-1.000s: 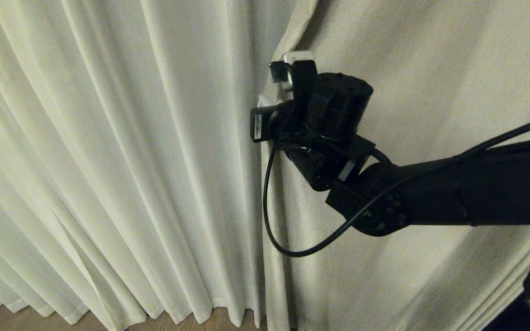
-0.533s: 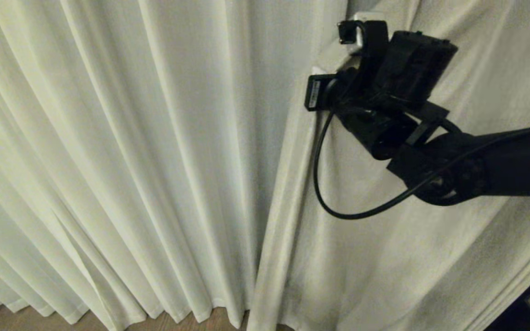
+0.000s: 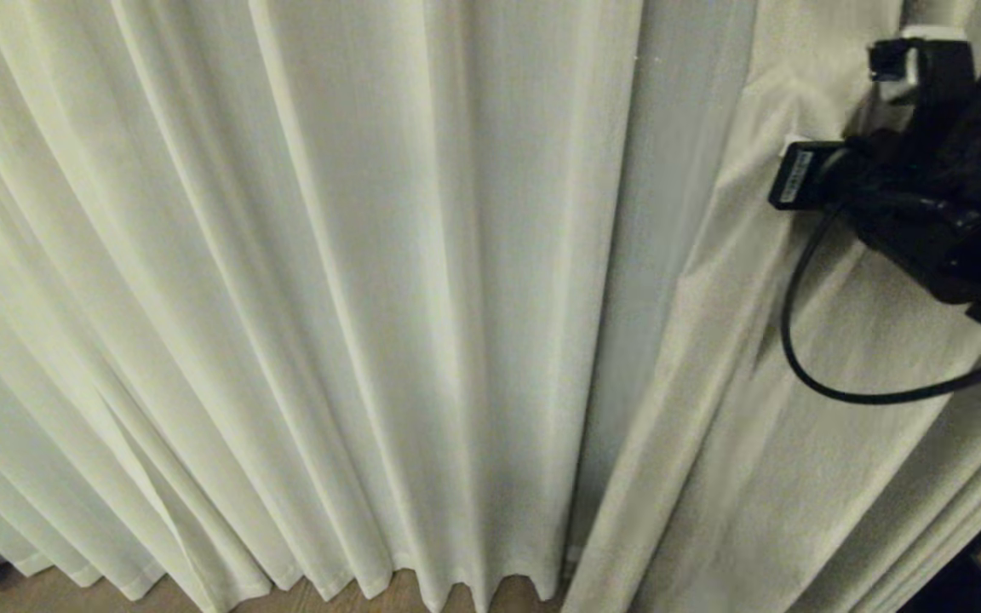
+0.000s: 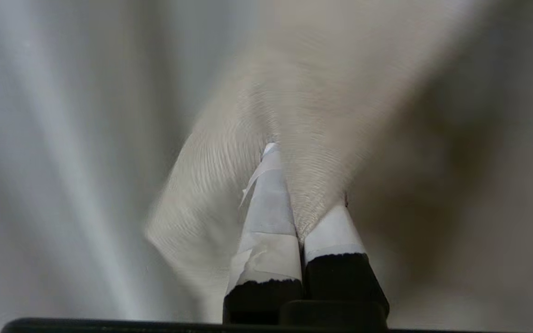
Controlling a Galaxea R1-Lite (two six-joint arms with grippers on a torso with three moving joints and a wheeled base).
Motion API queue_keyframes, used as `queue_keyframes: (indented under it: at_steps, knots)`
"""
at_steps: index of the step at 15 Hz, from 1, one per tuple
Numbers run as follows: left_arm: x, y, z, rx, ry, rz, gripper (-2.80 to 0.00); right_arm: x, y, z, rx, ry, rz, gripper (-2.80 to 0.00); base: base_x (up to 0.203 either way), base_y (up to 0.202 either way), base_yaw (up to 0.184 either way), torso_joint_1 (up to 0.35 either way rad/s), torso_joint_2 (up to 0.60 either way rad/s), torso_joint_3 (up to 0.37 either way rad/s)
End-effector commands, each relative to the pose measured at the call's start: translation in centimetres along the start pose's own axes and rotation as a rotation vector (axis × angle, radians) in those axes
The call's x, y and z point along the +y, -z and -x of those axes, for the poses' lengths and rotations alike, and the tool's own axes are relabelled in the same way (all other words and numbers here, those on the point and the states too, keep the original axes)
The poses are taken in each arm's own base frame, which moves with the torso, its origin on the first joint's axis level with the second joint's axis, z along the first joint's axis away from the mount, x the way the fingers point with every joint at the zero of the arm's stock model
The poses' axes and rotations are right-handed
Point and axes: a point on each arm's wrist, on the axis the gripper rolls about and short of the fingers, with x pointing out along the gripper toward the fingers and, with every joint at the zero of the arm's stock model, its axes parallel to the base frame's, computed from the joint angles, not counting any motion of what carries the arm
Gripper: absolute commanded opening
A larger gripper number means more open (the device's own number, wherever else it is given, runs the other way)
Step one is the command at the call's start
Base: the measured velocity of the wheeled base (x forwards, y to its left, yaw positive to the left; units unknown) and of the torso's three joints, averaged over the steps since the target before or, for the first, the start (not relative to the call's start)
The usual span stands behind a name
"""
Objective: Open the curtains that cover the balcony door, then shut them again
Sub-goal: Close the outer curtains on both sides
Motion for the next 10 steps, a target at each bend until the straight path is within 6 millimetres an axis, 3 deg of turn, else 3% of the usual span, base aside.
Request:
queue_keyframes:
  at_steps: [1,3,7,8,10]
  knots:
    - [0.0,0.0,0.0,-0.001,0.0,0.0,-2.8,-3.6,0.1,2.1,0.009,0.094,0.006,-2.8,0.0,0.0,0.0,0.0,0.0,0.0]
    - [0.0,0.0,0.0,-0.001,0.0,-0.001,-2.8,-5.3,0.7,3.2,0.026,0.142,0.004,-2.8,0.0,0.0,0.0,0.0,0.0,0.0]
    - [0.0,0.0,0.0,-0.001,0.0,0.0,-2.8,-6.0,0.4,3.1,0.016,0.17,0.0,-2.8,0.0,0.0,0.0,0.0,0.0,0.0]
    - [0.0,0.0,0.0,-0.001,0.0,0.0,-2.8,-6.0,0.4,3.1,0.017,0.17,0.002,0.0,0.0,0.0,0.0,0.0,0.0,0.0]
    - [0.0,0.0,0.0,-0.001,0.0,-0.001,-2.8,-6.0,0.4,3.2,0.016,0.169,0.002,0.0,0.0,0.0,0.0,0.0,0.0,0.0]
